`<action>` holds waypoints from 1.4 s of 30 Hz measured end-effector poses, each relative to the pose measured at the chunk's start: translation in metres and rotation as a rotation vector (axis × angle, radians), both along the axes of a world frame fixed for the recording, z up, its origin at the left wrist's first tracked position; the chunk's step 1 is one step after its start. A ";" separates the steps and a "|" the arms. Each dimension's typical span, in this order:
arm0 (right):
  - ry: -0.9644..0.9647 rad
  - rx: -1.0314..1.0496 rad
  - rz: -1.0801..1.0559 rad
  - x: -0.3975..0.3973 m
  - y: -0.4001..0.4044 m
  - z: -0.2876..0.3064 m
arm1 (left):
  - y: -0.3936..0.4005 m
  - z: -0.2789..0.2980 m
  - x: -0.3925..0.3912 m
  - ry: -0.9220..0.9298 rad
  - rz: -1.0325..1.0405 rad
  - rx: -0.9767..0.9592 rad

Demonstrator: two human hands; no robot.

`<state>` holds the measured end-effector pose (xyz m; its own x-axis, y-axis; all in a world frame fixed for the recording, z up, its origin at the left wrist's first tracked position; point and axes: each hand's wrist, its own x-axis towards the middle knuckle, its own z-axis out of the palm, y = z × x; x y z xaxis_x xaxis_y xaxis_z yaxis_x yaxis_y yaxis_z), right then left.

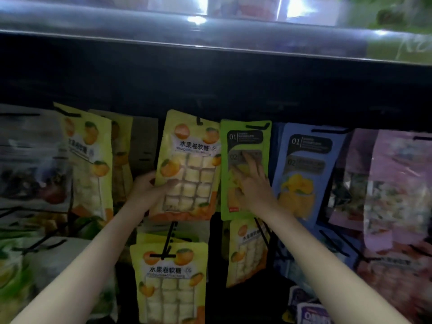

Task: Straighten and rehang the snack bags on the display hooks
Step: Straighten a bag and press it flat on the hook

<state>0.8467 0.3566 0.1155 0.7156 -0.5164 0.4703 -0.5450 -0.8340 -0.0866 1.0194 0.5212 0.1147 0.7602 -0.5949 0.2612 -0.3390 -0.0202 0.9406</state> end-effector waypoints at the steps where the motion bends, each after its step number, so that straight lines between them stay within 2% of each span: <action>1: 0.002 -0.007 -0.006 0.002 -0.001 -0.001 | 0.007 0.002 -0.002 -0.045 -0.022 0.003; 3: 0.002 0.001 0.000 0.004 -0.003 -0.002 | 0.021 0.010 -0.012 -0.100 -0.015 -0.028; 6: -0.023 0.084 0.039 0.006 -0.003 0.002 | 0.044 0.031 -0.028 0.004 0.024 -0.119; 8: -0.151 0.207 0.073 0.004 0.009 0.012 | 0.067 0.043 -0.036 0.010 -0.021 -0.107; 11: -0.446 0.627 0.308 -0.009 0.047 0.024 | 0.106 0.048 -0.041 0.005 -0.135 -0.089; 13: -0.553 1.078 0.569 -0.018 0.076 0.026 | 0.127 0.045 -0.047 0.054 -0.263 -0.102; 15: -0.651 1.322 0.721 -0.021 0.090 0.027 | 0.137 0.042 -0.050 0.061 -0.353 -0.105; 18: -0.778 1.318 0.735 -0.031 0.098 0.040 | 0.136 0.045 -0.058 -0.037 -0.496 0.025; 21: -0.595 1.158 0.722 -0.054 0.101 0.049 | 0.130 0.044 -0.074 -0.069 -0.687 0.203; 23: -0.466 1.049 0.682 -0.074 0.099 0.044 | 0.121 0.037 -0.080 -0.006 -0.719 0.112; 25: -0.385 0.984 0.593 -0.094 0.093 0.032 | 0.110 0.029 -0.080 0.104 -0.629 -0.012; 26: -0.344 0.956 0.542 -0.104 0.089 0.023 | 0.103 0.024 -0.081 0.064 -0.580 -0.021; 29: -0.197 0.883 0.466 -0.135 0.079 -0.007 | 0.080 -0.003 -0.095 -0.318 -0.637 0.160; 31: -0.144 0.875 0.442 -0.153 0.074 -0.033 | 0.062 -0.031 -0.109 -0.507 -0.664 0.228; 33: -0.244 0.932 0.359 -0.166 0.072 -0.065 | 0.045 -0.054 -0.122 -0.598 -0.653 0.228; 35: -0.461 1.028 0.238 -0.172 0.071 -0.100 | 0.030 -0.072 -0.131 -0.631 -0.661 0.256; 37: -0.601 1.103 0.132 -0.172 0.068 -0.130 | 0.017 -0.086 -0.139 -0.818 -0.610 0.365; 40: -0.644 1.135 0.063 -0.167 0.061 -0.148 | 0.002 -0.100 -0.144 -1.137 -0.506 0.472; 42: -0.646 1.073 0.049 -0.163 0.054 -0.148 | -0.008 -0.111 -0.141 -1.171 -0.464 0.427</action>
